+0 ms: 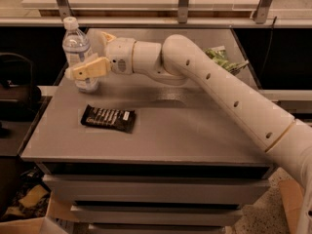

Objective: Place blue plastic bottle upright

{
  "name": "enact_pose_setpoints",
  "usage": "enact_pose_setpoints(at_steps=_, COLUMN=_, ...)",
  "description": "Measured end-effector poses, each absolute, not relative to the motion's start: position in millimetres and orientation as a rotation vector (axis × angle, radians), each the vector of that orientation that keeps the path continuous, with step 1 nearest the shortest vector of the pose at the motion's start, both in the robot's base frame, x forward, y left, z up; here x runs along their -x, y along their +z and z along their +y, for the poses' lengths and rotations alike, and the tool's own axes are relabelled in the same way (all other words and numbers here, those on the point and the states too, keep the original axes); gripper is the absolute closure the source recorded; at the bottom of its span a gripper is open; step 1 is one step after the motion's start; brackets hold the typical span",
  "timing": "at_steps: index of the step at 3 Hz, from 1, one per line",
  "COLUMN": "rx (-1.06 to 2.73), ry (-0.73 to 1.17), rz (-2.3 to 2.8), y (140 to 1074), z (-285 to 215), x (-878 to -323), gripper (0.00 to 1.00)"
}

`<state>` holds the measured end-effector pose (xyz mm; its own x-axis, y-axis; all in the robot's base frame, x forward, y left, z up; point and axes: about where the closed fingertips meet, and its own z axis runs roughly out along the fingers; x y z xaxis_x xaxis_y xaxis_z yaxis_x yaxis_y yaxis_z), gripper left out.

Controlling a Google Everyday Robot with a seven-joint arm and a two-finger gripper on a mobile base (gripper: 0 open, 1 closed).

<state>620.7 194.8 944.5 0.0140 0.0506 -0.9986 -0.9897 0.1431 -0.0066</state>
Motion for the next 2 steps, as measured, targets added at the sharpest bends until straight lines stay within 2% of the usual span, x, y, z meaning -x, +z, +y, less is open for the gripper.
enact_pose_setpoints(at_steps=2, rx=1.117, ry=1.075, rz=1.197, y=948.5, z=166.0, x=-630.6, gripper=0.00)
